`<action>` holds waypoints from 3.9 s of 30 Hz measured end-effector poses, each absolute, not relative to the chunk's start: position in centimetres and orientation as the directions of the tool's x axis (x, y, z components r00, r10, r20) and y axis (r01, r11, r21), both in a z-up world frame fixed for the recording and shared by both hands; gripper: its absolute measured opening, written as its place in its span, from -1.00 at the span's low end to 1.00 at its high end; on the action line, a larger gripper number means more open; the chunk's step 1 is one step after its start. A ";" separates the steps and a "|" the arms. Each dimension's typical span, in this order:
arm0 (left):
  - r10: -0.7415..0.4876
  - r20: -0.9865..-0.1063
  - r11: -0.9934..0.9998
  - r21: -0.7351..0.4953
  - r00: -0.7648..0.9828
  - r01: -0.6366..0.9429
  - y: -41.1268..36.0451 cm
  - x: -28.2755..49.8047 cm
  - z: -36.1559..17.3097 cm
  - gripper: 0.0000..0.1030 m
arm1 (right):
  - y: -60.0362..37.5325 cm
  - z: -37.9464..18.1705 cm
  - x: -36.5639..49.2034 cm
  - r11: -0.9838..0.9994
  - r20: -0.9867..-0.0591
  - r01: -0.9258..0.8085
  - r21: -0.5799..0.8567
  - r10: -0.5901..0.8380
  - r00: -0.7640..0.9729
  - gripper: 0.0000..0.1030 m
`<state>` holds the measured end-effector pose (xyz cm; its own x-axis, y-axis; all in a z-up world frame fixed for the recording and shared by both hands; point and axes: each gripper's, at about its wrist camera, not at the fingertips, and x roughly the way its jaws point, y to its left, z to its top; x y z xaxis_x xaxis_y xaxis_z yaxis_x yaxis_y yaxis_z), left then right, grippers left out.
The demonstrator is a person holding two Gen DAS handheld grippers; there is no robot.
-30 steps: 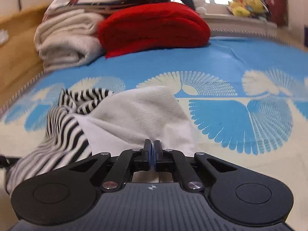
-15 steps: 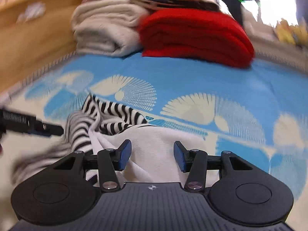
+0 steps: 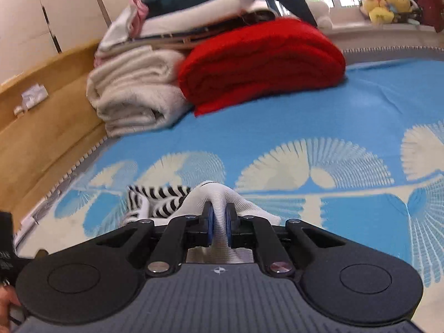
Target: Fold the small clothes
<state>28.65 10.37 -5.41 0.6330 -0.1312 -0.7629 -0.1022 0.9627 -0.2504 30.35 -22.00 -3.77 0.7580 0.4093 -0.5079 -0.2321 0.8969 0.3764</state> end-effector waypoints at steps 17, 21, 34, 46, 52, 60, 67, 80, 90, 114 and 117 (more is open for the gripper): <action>-0.209 -0.720 0.943 -0.327 0.662 -0.058 9.7 27.8 -3.6 0.12 | -18.3 -2.4 26.8 0.928 -0.532 -0.370 0.040 0.333 0.778 -0.88; -0.174 -0.735 0.953 -0.293 0.655 -0.075 9.6 28.0 -4.1 0.12 | -20.6 -1.9 27.7 0.918 -0.493 -0.335 0.212 0.396 0.775 -0.94; -0.120 -0.755 0.962 -0.249 0.644 -0.112 9.7 28.6 -4.9 0.12 | -22.7 -6.6 29.7 0.958 -0.511 -0.132 0.254 0.248 0.823 -0.78; -0.327 -0.629 0.884 -0.468 0.705 -0.008 7.6 25.8 -0.6 0.49 | -21.7 -0.7 26.2 0.943 -0.577 -0.241 0.229 0.331 0.746 -0.41; -0.275 -0.705 0.952 -0.297 0.654 0.079 4.7 24.6 -1.8 0.49 | -19.3 -2.6 23.2 0.959 -0.633 -0.251 0.130 0.275 0.723 -0.41; -0.186 -0.677 0.967 0.002 0.712 0.254 -2.3 23.3 -2.4 0.67 | -19.3 -5.1 24.8 0.965 -0.667 -0.190 0.181 0.263 0.698 -0.40; -0.045 -0.730 0.981 0.096 0.682 0.167 -2.7 26.2 -6.5 0.88 | -18.6 -8.6 25.6 0.950 -0.670 -0.273 0.149 0.300 0.679 -0.39; -0.053 -0.715 0.985 0.076 0.697 0.153 -1.0 23.9 -4.2 0.99 | -18.0 -4.6 21.1 0.955 -0.755 -0.292 0.051 0.229 0.615 0.14; 0.006 -0.692 0.994 0.085 0.722 0.074 2.0 17.0 0.9 0.99 | -19.1 -2.9 12.8 0.989 -0.606 -0.123 0.084 0.148 0.781 0.65; 0.066 -0.705 0.984 0.162 0.707 0.069 3.3 7.2 -3.7 0.99 | -16.1 -7.2 5.0 0.991 -0.584 -0.089 -0.096 0.016 0.811 0.72; 0.062 -0.711 0.986 0.154 0.700 0.069 3.3 7.5 -3.8 0.99 | -16.0 -7.2 5.3 0.993 -0.597 -0.095 -0.069 0.035 0.801 0.72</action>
